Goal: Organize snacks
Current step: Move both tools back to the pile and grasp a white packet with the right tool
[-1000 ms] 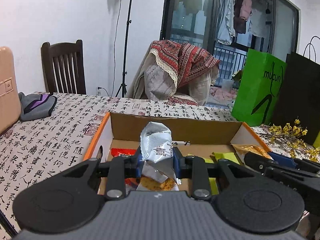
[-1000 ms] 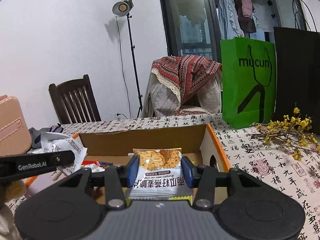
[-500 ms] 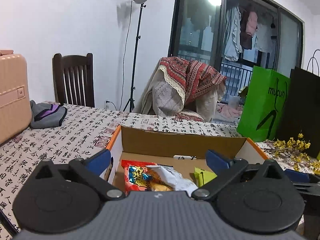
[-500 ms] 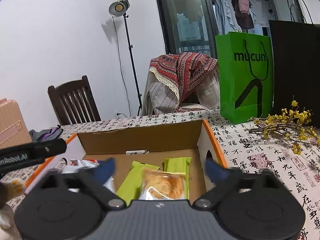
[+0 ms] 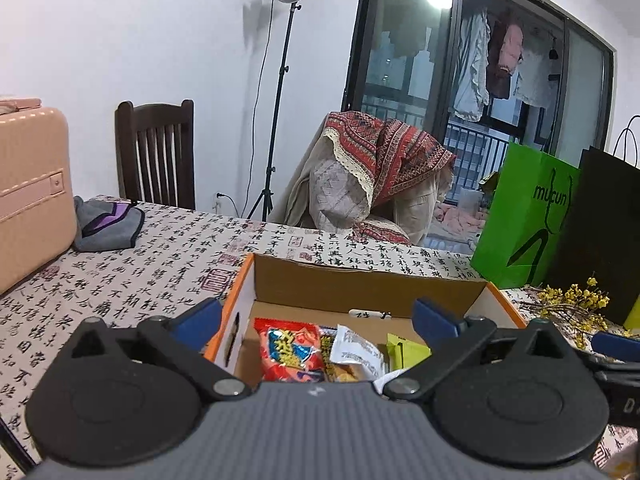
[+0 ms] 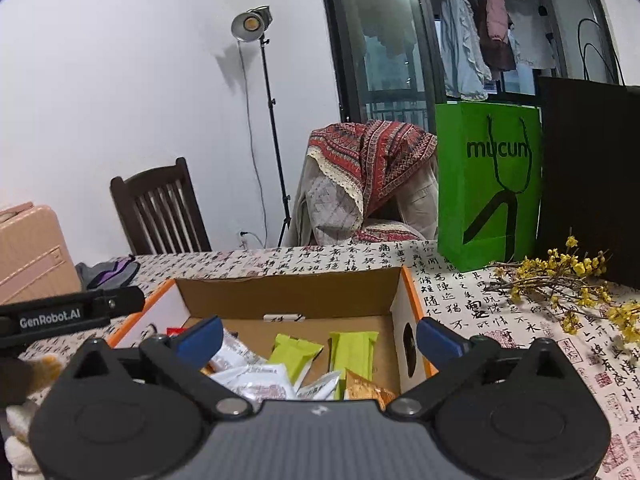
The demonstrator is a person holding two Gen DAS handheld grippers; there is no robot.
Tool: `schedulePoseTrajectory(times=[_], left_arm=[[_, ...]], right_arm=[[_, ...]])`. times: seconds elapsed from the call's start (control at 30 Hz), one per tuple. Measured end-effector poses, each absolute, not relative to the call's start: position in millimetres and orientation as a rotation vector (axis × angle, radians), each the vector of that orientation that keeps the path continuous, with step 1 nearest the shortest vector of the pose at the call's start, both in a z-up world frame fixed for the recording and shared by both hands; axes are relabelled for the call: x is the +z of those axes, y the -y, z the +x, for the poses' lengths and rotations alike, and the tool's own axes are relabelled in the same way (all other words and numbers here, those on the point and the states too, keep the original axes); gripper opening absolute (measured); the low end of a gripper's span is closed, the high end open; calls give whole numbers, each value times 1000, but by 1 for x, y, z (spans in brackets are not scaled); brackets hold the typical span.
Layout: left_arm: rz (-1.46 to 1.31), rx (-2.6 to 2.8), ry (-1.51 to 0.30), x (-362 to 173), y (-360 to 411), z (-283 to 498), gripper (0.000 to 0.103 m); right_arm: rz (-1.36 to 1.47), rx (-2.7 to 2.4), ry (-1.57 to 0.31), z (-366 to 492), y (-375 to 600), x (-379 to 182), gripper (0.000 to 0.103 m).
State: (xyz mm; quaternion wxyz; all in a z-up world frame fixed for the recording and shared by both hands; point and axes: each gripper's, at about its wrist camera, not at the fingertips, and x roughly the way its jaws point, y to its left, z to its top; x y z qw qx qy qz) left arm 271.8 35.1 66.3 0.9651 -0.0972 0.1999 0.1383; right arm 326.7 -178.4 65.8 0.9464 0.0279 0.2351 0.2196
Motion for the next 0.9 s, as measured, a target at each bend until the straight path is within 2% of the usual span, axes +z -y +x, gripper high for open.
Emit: schedulePoseTrajectory(times=[0.47,0.9], left_arm=[[-207,239,-429,60,-37,207,103],[-207,233,-498,38,-47,163,103]], right_arm=[[0,425,-545,262,203,53,103],[-34,348,-649,227,238,17,103]])
